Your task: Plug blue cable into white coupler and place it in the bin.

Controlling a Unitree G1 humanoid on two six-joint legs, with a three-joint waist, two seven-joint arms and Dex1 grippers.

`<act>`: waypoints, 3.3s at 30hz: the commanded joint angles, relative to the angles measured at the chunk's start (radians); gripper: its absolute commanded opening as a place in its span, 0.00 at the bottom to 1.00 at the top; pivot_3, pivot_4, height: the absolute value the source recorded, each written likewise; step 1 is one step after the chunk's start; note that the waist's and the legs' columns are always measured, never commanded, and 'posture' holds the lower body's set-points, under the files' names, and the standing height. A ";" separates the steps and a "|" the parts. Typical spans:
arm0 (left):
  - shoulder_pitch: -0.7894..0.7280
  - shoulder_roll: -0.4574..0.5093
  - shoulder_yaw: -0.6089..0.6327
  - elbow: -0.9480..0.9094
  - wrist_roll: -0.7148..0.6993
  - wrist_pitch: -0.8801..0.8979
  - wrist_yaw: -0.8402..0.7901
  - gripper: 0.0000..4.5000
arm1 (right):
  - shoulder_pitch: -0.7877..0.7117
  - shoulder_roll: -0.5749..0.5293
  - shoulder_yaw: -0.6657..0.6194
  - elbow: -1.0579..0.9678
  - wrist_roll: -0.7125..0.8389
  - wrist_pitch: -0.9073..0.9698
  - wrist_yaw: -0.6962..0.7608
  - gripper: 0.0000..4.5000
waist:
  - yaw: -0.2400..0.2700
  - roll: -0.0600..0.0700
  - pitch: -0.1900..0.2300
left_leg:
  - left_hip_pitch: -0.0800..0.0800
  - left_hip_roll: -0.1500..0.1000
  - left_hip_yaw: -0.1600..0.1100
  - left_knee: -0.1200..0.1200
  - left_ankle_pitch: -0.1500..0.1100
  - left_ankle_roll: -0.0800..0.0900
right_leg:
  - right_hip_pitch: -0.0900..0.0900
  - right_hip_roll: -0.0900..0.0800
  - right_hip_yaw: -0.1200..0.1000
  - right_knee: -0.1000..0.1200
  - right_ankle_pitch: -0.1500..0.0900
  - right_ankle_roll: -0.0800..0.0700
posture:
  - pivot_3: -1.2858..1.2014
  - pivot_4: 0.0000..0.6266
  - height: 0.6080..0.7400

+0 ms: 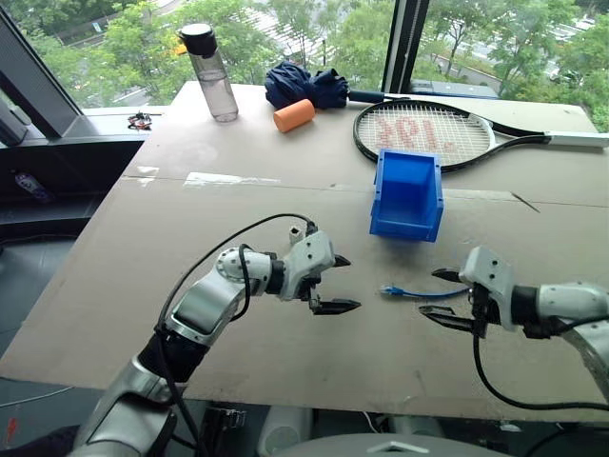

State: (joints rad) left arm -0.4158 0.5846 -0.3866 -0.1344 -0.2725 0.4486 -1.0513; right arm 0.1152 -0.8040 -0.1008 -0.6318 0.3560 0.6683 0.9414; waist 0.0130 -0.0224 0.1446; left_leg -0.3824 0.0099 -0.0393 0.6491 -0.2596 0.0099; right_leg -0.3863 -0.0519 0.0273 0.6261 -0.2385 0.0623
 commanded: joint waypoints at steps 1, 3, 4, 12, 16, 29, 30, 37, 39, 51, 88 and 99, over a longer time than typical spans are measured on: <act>-0.053 -0.057 -0.042 0.059 0.039 -0.037 -0.019 1.00 | 0.205 0.056 -0.184 -0.166 0.054 -0.041 -0.032 0.81 | -0.003 0.000 0.000 | 0.001 0.000 0.000 0.000 0.000 0.000 | 0.000 0.000 0.000 0.000 0.000 0.000 | 0.52 0.24 1.00; -0.090 -0.104 -0.070 0.111 0.065 -0.044 -0.020 1.00 | 0.328 0.098 -0.239 -0.226 0.051 -0.066 -0.053 0.81 | 0.000 0.001 -0.001 | 0.001 0.001 0.000 0.000 0.000 0.000 | 0.001 0.001 0.001 0.000 0.000 0.000 | 0.52 0.24 1.00; -0.106 -0.124 -0.084 0.137 0.079 -0.048 -0.022 1.00 | 0.373 0.112 -0.251 -0.247 0.040 -0.081 -0.065 0.81 | 0.000 0.001 -0.001 | 0.001 0.001 0.000 0.000 0.000 0.000 | 0.001 0.002 0.000 0.001 -0.001 0.001 | 0.52 0.24 1.00; -0.207 -0.247 -0.175 0.374 0.200 -0.156 -0.052 0.44 | 0.516 0.224 -0.240 -0.316 0.015 -0.099 -0.201 0.82 | 0.001 0.001 -0.002 | 0.001 0.001 0.001 0.003 0.000 0.000 | 0.001 0.001 0.002 0.001 -0.003 0.003 | 0.52 0.24 1.00; -0.214 -0.254 -0.166 0.418 0.216 -0.193 -0.081 0.06 | 0.522 0.256 -0.204 -0.320 0.019 -0.102 -0.243 0.82 | 0.001 0.000 -0.003 | 0.001 0.001 0.001 0.002 0.000 0.000 | 0.001 0.001 0.002 0.000 -0.003 -0.001 | 0.52 0.24 1.00; -0.270 -0.254 0.169 0.186 -0.381 0.590 -0.232 0.02 | 0.291 0.457 -0.147 -0.296 0.615 0.100 -0.485 0.82 | -0.005 0.001 -0.001 | 0.000 0.001 -0.002 0.002 0.000 0.000 | 0.000 0.001 0.000 0.001 -0.003 -0.002 | 0.52 0.24 1.00; -0.277 -0.259 0.192 0.176 -0.412 0.635 -0.216 0.02 | 0.259 0.461 -0.143 -0.296 0.660 0.099 -0.515 0.82 | -0.007 0.001 -0.001 | 0.001 0.001 -0.002 0.002 0.000 0.000 | 0.001 0.001 0.000 0.001 -0.003 -0.001 | 0.52 0.24 1.00; -0.287 -0.267 0.271 0.115 -0.551 0.793 -0.146 0.00 | 0.072 0.435 -0.112 -0.257 0.998 0.064 -0.734 0.55 | -0.013 0.001 -0.001 | 0.000 0.000 -0.010 0.002 0.000 0.000 | 0.001 0.001 -0.002 0.001 -0.001 0.001 | 0.52 0.24 1.00; -0.283 -0.267 0.278 0.096 -0.575 0.808 -0.130 0.00 | 0.042 0.415 -0.097 -0.248 1.046 0.056 -0.770 0.33 | -0.015 0.001 -0.001 | 0.000 0.000 -0.010 0.002 0.000 0.000 | 0.001 0.001 -0.002 0.001 -0.001 0.001 | 0.52 0.24 1.00; -0.244 -0.249 0.299 0.019 -0.530 0.682 -0.005 0.22 | 0.030 0.332 -0.060 -0.230 1.148 -0.020 -0.817 0.00 | -0.022 0.001 -0.001 | 0.001 0.000 -0.010 0.001 0.000 0.000 | 0.001 0.001 -0.002 0.001 -0.001 0.001 | 0.52 0.24 1.00; -0.098 -0.047 0.264 0.517 0.083 -0.290 0.011 0.15 | 0.002 0.310 -0.025 -0.160 0.904 -0.106 -0.790 0.00 | -0.003 0.001 -0.001 | 0.000 -0.001 -0.009 -0.001 0.000 0.000 | 0.000 -0.001 -0.001 0.000 -0.001 0.001 | 0.52 0.24 1.00; -0.189 -0.093 0.067 0.503 0.116 -0.378 -0.325 0.15 | -0.334 0.178 0.287 0.089 0.439 -0.085 -0.456 0.00 | -0.003 0.002 0.000 | 0.000 -0.001 -0.002 0.000 0.000 0.000 | 0.000 0.000 -0.001 0.000 -0.003 -0.003 | 0.52 0.24 1.00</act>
State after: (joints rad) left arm -0.5697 0.4977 -0.3025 0.3578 -0.1761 0.1273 -1.3404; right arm -0.1902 -0.6195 0.1540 -0.5553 0.8582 0.6084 0.4166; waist 0.0098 -0.0205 0.1443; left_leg -0.3826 0.0091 -0.0412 0.6501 -0.2597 0.0103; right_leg -0.3863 -0.0519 0.0260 0.6266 -0.2414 0.0600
